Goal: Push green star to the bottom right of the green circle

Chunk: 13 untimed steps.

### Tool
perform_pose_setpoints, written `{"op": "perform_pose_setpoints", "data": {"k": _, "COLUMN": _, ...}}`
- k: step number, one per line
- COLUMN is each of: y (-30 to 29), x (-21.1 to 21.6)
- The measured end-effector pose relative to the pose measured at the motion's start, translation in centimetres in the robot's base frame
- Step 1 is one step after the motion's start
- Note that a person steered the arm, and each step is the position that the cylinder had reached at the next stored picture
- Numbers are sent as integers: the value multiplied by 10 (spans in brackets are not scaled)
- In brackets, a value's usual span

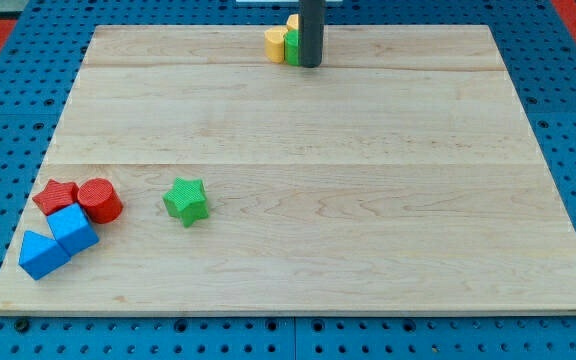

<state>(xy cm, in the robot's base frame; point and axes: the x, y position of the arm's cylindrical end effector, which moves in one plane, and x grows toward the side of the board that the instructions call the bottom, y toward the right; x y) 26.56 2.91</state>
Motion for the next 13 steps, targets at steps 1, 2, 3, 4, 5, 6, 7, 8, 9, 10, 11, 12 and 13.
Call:
{"op": "perform_pose_setpoints", "data": {"k": 1, "y": 54, "x": 59}}
{"op": "perform_pose_setpoints", "data": {"k": 2, "y": 35, "x": 168}}
{"op": "perform_pose_setpoints", "data": {"k": 3, "y": -49, "x": 251}}
{"op": "perform_pose_setpoints", "data": {"k": 4, "y": -123, "x": 314}}
{"op": "perform_pose_setpoints", "data": {"k": 5, "y": -176, "x": 306}}
{"op": "perform_pose_setpoints", "data": {"k": 6, "y": -154, "x": 259}}
{"op": "perform_pose_setpoints", "data": {"k": 7, "y": -116, "x": 222}}
{"op": "perform_pose_setpoints", "data": {"k": 8, "y": -81, "x": 177}}
{"op": "perform_pose_setpoints", "data": {"k": 9, "y": -85, "x": 154}}
{"op": "perform_pose_setpoints", "data": {"k": 10, "y": -124, "x": 159}}
{"op": "perform_pose_setpoints", "data": {"k": 11, "y": -135, "x": 131}}
{"op": "perform_pose_setpoints", "data": {"k": 12, "y": -103, "x": 100}}
{"op": "perform_pose_setpoints", "data": {"k": 13, "y": -68, "x": 95}}
